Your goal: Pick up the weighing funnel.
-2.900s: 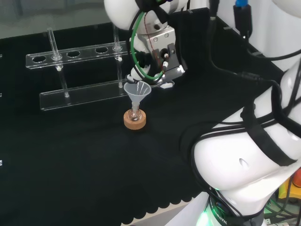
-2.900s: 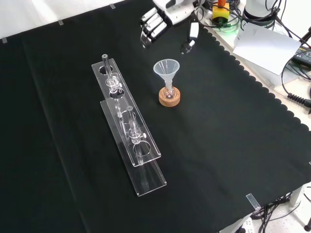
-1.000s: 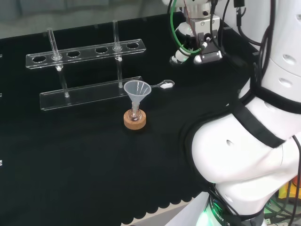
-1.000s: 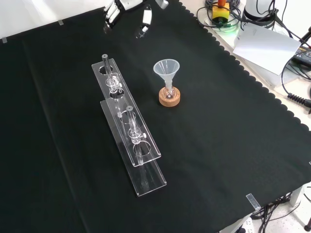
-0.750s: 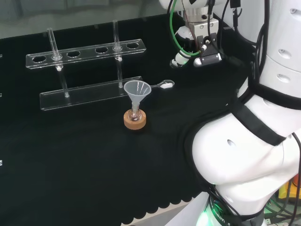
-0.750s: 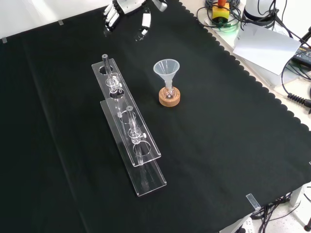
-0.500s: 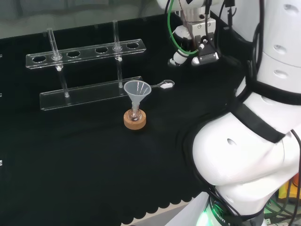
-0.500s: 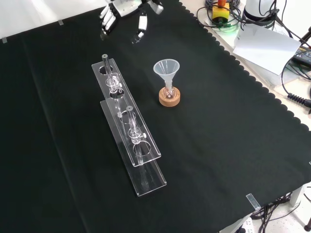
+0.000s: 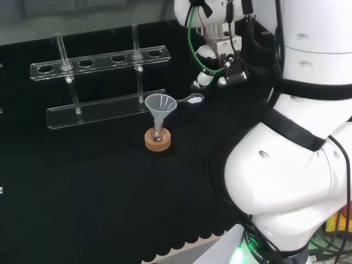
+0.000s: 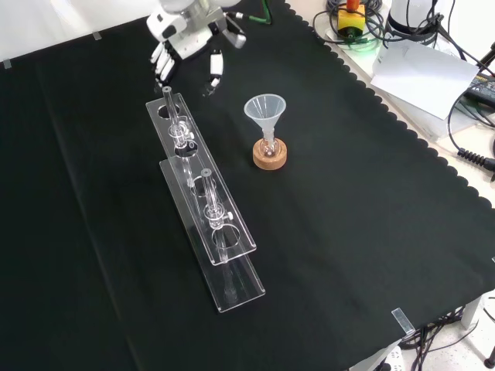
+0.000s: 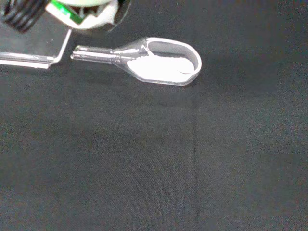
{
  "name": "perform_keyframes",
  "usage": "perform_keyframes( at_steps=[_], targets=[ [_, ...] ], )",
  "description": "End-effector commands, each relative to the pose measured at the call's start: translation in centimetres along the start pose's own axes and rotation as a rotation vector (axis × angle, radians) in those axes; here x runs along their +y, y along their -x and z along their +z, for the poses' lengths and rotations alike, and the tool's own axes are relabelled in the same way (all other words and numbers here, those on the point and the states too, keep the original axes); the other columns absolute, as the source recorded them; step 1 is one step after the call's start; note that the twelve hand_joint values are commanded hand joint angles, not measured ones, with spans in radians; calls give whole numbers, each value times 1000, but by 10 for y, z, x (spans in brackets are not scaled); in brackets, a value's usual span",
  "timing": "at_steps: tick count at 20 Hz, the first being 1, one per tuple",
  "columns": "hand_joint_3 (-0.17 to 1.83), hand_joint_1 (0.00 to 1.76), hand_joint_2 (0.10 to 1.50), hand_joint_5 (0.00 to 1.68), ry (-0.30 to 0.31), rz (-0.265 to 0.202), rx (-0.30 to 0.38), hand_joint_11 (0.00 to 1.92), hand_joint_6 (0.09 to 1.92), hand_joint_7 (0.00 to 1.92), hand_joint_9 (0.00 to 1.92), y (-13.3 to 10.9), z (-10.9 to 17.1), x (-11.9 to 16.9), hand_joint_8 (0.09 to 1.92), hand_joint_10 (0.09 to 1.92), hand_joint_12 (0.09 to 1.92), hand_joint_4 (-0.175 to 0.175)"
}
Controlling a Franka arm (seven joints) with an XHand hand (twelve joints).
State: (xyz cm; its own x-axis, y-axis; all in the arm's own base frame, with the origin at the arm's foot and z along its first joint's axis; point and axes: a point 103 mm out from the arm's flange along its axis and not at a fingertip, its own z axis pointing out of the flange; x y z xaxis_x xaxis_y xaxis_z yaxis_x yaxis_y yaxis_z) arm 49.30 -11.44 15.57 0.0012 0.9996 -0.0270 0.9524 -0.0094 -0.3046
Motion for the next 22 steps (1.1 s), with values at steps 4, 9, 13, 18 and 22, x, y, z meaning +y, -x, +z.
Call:
perform_keyframes(
  at_steps=[4, 9, 13, 18, 22],
  targets=[
    [658, 909, 586, 666, -24, -28, 10, 448, 90, 473, 674, -8, 30, 21, 664, 565, 1311, -54],
    [669, 915, 581, 679, -39, -28, 14, 455, 104, 486, 687, -11, 44, 22, 658, 555, 1302, -53],
    [680, 917, 577, 689, -40, -22, 5, 460, 120, 494, 697, -12, 50, 24, 651, 543, 1297, -52],
    [683, 918, 577, 714, -40, -4, -5, 465, 139, 499, 703, -8, 56, 27, 649, 540, 1296, -50],
    [685, 918, 577, 763, -40, 2, -20, 472, 209, 509, 716, -8, 59, 32, 644, 529, 1289, -41]
  ],
)
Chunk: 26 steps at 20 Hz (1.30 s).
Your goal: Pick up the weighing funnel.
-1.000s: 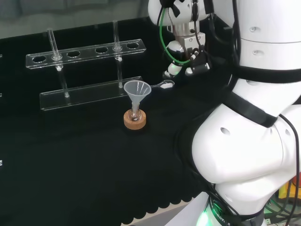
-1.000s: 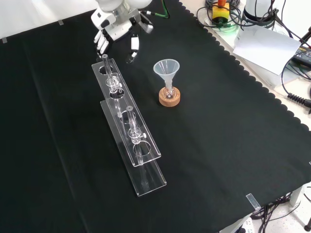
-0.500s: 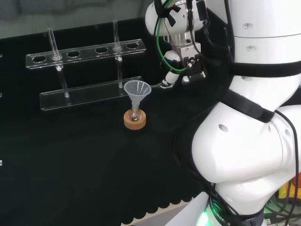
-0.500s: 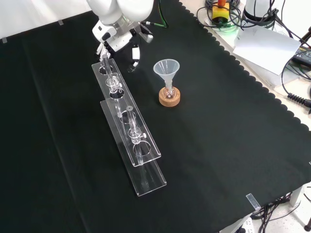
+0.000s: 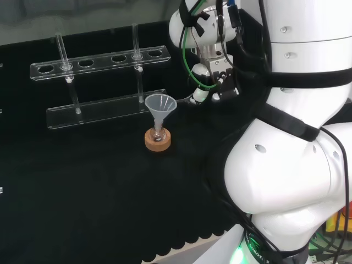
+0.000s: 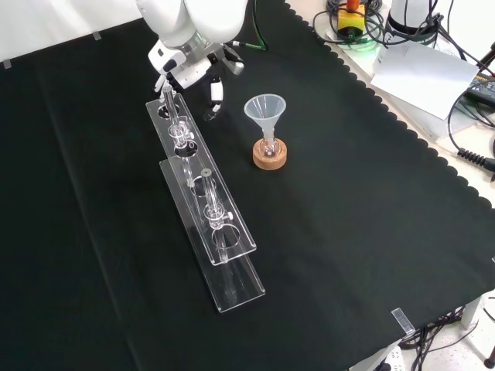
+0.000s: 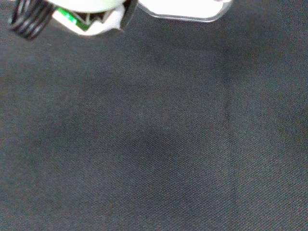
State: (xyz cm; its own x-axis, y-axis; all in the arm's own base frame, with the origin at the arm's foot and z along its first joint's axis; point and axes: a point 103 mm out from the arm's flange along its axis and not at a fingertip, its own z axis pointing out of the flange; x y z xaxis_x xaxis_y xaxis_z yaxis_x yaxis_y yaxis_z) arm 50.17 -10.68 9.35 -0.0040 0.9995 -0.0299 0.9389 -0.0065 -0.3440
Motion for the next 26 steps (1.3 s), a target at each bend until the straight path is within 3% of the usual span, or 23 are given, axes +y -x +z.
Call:
perform_keyframes(
  at_steps=[1, 4, 7, 26],
  targets=[
    [685, 918, 578, 761, 2, 7, -19, 472, 289, 514, 723, 2, 3, 5, 638, 518, 1291, -37],
    [688, 919, 579, 722, -8, 12, -27, 475, 536, 523, 734, 1, 7, 8, 636, 505, 1292, -27],
    [692, 919, 578, 704, -14, 17, -33, 478, 635, 527, 742, 0, 12, 10, 638, 507, 1289, -24],
    [697, 945, 575, 678, -17, 20, -55, 482, 705, 531, 753, 4, 14, 19, 645, 510, 1290, -24]
  ],
)
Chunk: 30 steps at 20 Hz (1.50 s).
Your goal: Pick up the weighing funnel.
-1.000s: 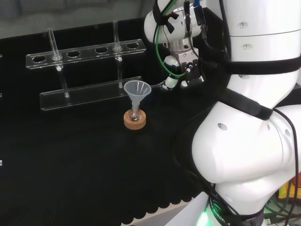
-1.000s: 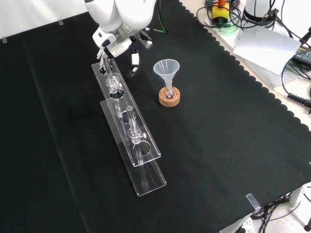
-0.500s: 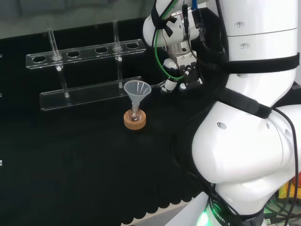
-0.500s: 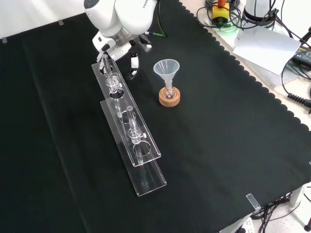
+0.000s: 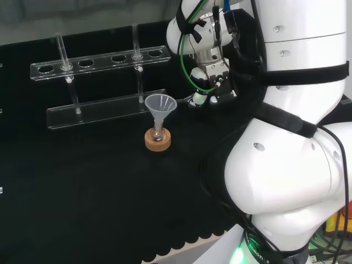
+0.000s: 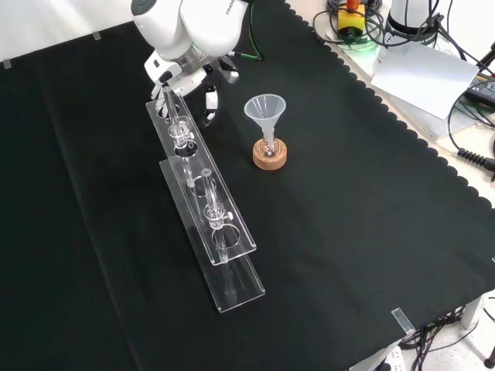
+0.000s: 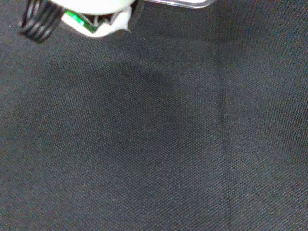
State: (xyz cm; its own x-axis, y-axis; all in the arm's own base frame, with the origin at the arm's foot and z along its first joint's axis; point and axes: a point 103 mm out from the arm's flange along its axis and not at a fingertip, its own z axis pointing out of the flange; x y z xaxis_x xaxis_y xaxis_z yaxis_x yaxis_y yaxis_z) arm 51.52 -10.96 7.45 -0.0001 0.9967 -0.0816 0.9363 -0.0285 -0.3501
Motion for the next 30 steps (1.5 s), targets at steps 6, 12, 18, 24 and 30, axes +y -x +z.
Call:
perform_keyframes(
  at_steps=[6, 12, 18, 24, 30],
  targets=[
    [699, 954, 573, 671, -7, 0, -17, 483, 711, 526, 753, 1, 4, 0, 644, 510, 1289, -24],
    [702, 968, 568, 663, 0, -6, -23, 484, 715, 517, 747, -1, 6, 2, 643, 508, 1287, -24],
    [707, 975, 565, 660, 1, -8, -24, 484, 721, 511, 744, 0, 6, 4, 644, 508, 1286, -23],
    [712, 989, 563, 688, -9, -1, -45, 484, 739, 506, 742, 4, 8, 6, 646, 509, 1285, -15],
    [718, 1015, 564, 860, 4, 11, -51, 491, 822, 506, 752, 6, 8, 6, 652, 513, 1282, 44]
  ],
)
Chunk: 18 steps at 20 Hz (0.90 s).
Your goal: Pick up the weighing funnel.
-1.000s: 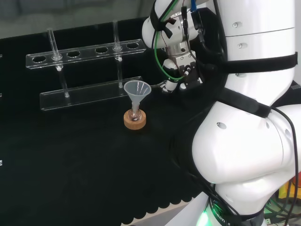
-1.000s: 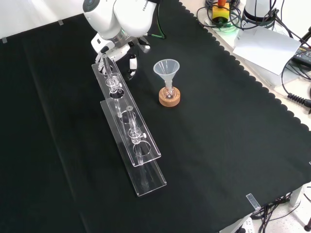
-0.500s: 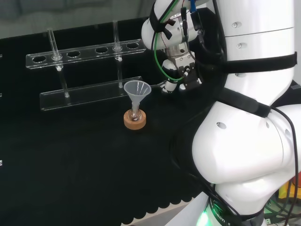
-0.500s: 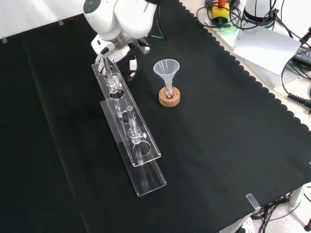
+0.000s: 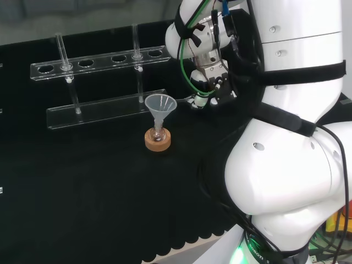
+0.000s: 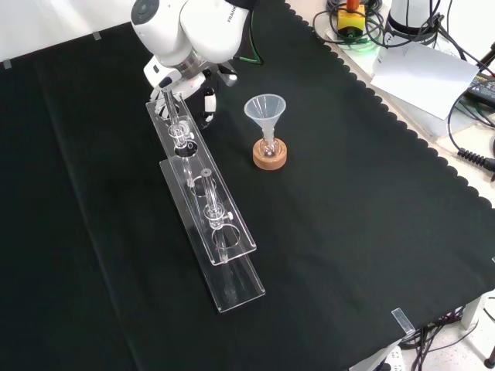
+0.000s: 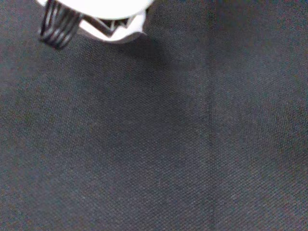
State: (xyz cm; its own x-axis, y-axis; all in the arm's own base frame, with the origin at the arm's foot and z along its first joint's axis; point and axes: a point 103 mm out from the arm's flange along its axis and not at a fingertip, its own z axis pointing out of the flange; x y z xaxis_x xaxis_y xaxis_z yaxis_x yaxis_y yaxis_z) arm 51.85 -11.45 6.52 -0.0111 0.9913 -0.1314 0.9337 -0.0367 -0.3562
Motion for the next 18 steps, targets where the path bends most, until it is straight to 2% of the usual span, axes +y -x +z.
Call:
perform_keyframes(
  at_steps=[1, 10, 18],
  targets=[
    [720, 1015, 565, 883, 12, 2, 2, 492, 834, 507, 755, 1, 0, 0, 654, 514, 1282, 51],
    [728, 1015, 566, 873, -3, -3, 17, 499, 877, 506, 764, -5, 5, 2, 655, 511, 1275, 48],
    [735, 999, 549, 727, -9, -12, 29, 475, 880, 469, 748, -3, 3, 4, 656, 509, 1277, -1]
  ],
)
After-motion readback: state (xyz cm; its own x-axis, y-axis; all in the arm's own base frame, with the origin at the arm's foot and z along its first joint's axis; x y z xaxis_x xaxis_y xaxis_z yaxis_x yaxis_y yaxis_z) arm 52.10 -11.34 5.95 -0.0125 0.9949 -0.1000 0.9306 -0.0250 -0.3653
